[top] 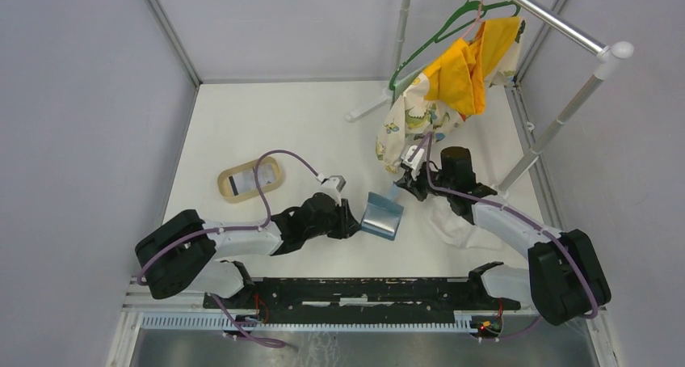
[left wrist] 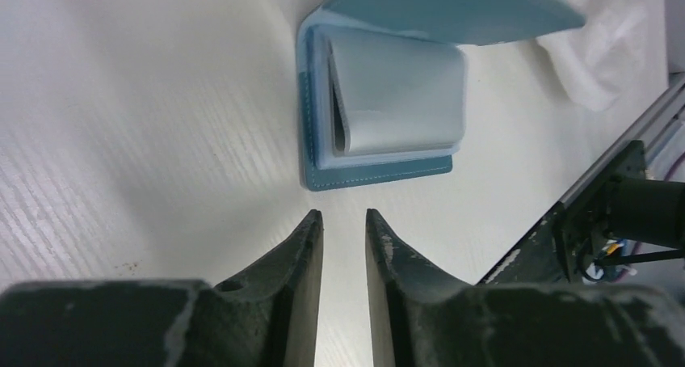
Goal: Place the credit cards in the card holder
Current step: Open the card holder at the center of the board.
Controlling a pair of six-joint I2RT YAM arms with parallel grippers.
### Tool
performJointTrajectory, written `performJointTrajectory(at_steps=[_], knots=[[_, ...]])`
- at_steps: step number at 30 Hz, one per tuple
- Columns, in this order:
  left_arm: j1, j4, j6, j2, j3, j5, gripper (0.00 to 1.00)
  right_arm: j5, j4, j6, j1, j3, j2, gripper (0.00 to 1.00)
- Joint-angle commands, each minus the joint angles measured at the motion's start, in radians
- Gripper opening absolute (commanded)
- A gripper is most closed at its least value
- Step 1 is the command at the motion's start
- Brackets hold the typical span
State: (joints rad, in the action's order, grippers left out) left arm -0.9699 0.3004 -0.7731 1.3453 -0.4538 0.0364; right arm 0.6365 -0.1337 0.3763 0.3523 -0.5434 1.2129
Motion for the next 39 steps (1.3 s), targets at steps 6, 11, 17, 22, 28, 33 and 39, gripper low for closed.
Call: performJointTrajectory(at_steps=[6, 11, 17, 22, 28, 33, 39], knots=[[0.004, -0.001, 0.085, 0.073, -0.059, 0.017, 0.41, -0.354, 0.231, 0.226, 0.011, -0.153, 0.171, 0.04], [0.004, -0.007, 0.078, 0.059, -0.06, 0.022, 0.41, -0.449, 0.316, 0.294, 0.011, -0.206, 0.211, 0.09], [0.004, 0.041, 0.026, 0.015, -0.05, -0.009, 0.34, -0.349, 0.409, 0.364, -0.005, -0.242, 0.125, 0.31], [0.003, 0.05, -0.035, -0.015, -0.055, -0.016, 0.23, -0.194, 0.489, 0.472, -0.006, -0.256, 0.018, 0.4], [0.005, 0.059, -0.063, 0.025, -0.081, -0.032, 0.18, 0.038, 0.537, 0.586, -0.006, -0.231, -0.103, 0.41], [0.004, 0.092, -0.049, 0.137, -0.186, -0.087, 0.27, 0.24, 0.605, 0.67, -0.003, -0.228, -0.12, 0.42], [0.005, 0.066, -0.023, 0.356, -0.406, -0.114, 0.32, 0.437, 0.716, 0.86, 0.005, -0.201, -0.132, 0.42]])
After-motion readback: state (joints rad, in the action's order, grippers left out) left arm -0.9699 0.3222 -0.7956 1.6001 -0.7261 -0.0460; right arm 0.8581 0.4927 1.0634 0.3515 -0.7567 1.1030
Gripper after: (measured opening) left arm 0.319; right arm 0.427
